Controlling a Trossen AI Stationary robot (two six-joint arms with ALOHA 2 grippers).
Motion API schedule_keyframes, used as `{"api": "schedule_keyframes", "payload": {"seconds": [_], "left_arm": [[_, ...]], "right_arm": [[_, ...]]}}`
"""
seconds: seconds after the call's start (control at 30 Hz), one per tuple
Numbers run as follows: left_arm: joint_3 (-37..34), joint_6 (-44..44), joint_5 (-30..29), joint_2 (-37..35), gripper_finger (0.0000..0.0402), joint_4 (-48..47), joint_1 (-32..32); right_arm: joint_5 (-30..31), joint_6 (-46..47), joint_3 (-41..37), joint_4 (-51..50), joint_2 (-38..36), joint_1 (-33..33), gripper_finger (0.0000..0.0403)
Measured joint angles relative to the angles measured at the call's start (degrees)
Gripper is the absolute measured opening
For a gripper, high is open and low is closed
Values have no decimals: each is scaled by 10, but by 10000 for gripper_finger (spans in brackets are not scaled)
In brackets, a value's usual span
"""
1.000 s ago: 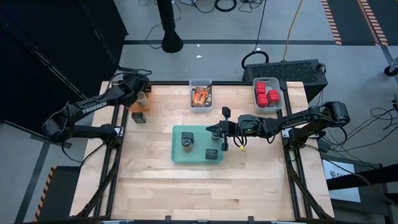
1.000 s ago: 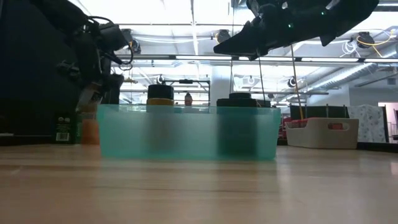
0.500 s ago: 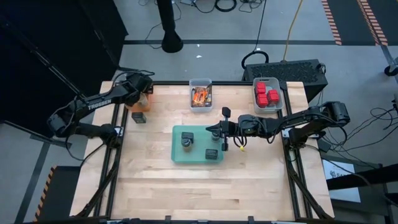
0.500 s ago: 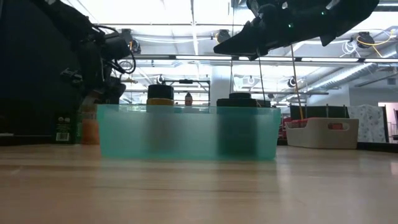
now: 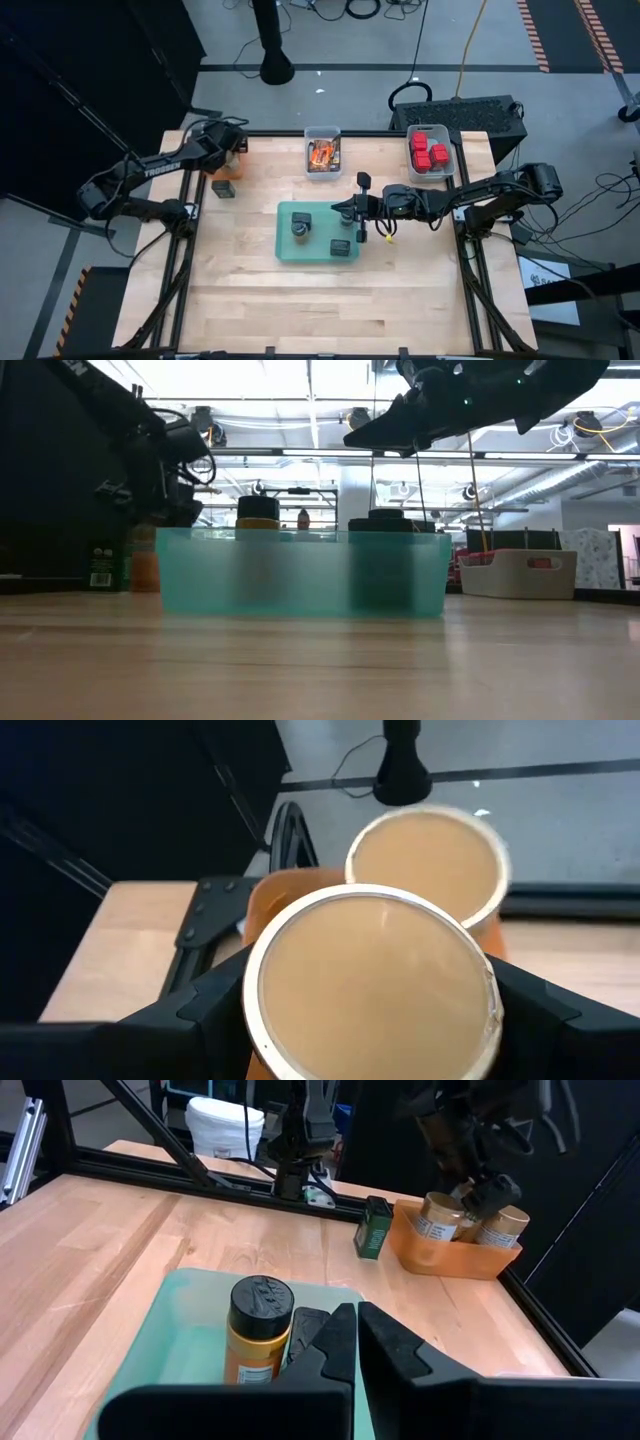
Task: Sort spices by type
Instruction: Put the gold spice bottle into the orange bin
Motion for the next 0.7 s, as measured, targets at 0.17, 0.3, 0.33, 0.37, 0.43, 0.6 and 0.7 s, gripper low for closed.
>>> {"api": "schedule_keyframes", "payload": {"seconds": [0.17,0.3,0.33,0.37,0.43,0.6,0.7], "left_arm": [[-16,-8,-3,-1,279,8,0],[-17,-7,-3,-1,286,12,0],[-17,-5,-3,-1,296,16,0],[-17,-4,-3,-1,309,17,0],[-17,-4,-3,-1,330,16,0],[-17,-2,-3,0,344,16,0],[-17,0,-3,-1,346,16,0]], "right_arm": [[0,0,0,0,0,0,0],[0,0,0,0,0,0,0],[0,0,0,0,0,0,0],[0,0,0,0,0,0,0],[0,0,0,0,0,0,0],[0,0,0,0,0,0,0],[0,0,0,0,0,0,0]]}}
